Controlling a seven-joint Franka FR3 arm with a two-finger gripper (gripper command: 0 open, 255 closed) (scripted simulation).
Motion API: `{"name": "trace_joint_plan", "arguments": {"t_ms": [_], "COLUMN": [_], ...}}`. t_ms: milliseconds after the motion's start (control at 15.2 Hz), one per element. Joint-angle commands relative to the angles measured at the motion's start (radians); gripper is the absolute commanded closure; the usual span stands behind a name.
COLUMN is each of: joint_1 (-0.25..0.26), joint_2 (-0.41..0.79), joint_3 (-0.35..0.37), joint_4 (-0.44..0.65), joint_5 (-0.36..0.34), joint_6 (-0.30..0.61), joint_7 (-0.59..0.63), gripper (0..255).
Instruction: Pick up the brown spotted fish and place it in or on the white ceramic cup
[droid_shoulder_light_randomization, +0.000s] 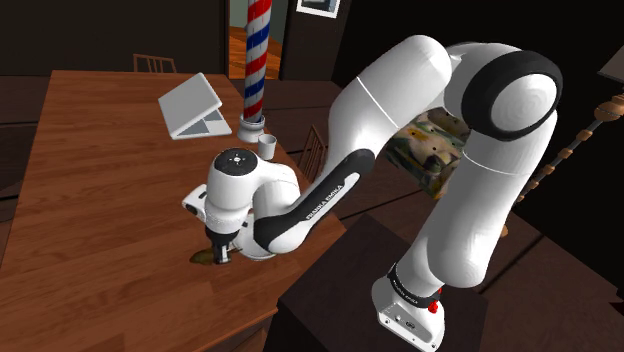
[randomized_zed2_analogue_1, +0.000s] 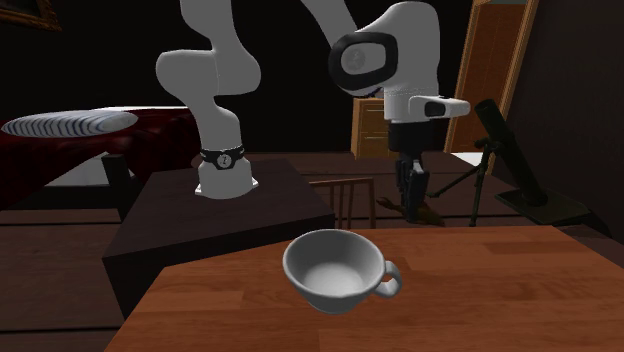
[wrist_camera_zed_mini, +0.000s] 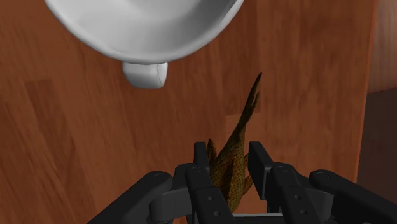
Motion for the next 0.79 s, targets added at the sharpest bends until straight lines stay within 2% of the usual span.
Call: {"name": "trace_joint_plan", "arguments": {"t_ms": [0, 264, 726], "joint_1": [-0.012, -0.026, -0.132], "joint_2": [-0.029, -0.079, -0.224], "joint_3": [0.017, 0.040, -0.007], "joint_4": [-0.003, -0.002, -0.174], "joint_5": [0.038, 0.103, 0.273], "joint_6": [-0.021, -0.062, 0.005], "joint_7": [-0.030, -0.079, -0.365], "gripper": [255, 255, 255]}}
